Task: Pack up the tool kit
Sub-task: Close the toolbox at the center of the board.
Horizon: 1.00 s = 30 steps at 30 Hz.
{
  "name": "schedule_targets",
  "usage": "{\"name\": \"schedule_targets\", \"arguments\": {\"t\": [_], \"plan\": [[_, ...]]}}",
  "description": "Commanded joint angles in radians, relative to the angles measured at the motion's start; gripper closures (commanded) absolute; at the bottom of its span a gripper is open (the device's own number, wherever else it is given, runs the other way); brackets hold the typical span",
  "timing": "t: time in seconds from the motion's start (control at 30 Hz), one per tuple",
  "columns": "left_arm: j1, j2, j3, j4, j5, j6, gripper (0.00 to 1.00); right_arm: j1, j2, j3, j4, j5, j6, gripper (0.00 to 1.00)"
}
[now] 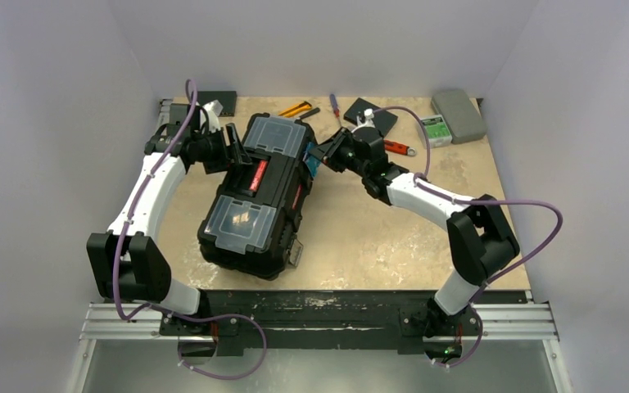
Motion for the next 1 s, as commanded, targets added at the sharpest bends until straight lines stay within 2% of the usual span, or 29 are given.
{"name": "schedule_targets", "arguments": {"t": [0.0,0.13,0.33,0.5,0.6,0.8,0.97], "plan": [[-0.016,-0.001,0.010,-0.015,0.118,-0.021,0.36,0.022,0.067,0.023,-0.017,-0.028,0.000,0.84],[-0.016,-0.001,0.010,-0.016,0.118,-0.019,0.37,0.024,0.076,0.053,-0.144,0.022,-0.045,0.87],[-0.016,-0.002,0.010,-0.018,0.111,-0.019,0.37,0.024,0.044,0.041,-0.197,0.072,-0.091,0.86],[-0.023,-0.069,0.031,-0.053,-0.035,0.026,0.37,0.023,0.059,0.048,-0.184,0.045,-0.100,0.84],[-0.031,-0.125,0.034,-0.046,-0.101,0.038,0.32,0.024,0.081,0.062,-0.181,0.012,-0.100,0.75],[-0.134,-0.196,0.143,-0.113,-0.290,0.094,0.27,0.008,0.060,-0.016,-0.069,-0.054,-0.062,0.46],[-0.212,-0.169,0.237,-0.173,-0.304,0.104,0.26,-0.009,0.069,-0.075,0.096,-0.141,-0.021,0.43]]}}
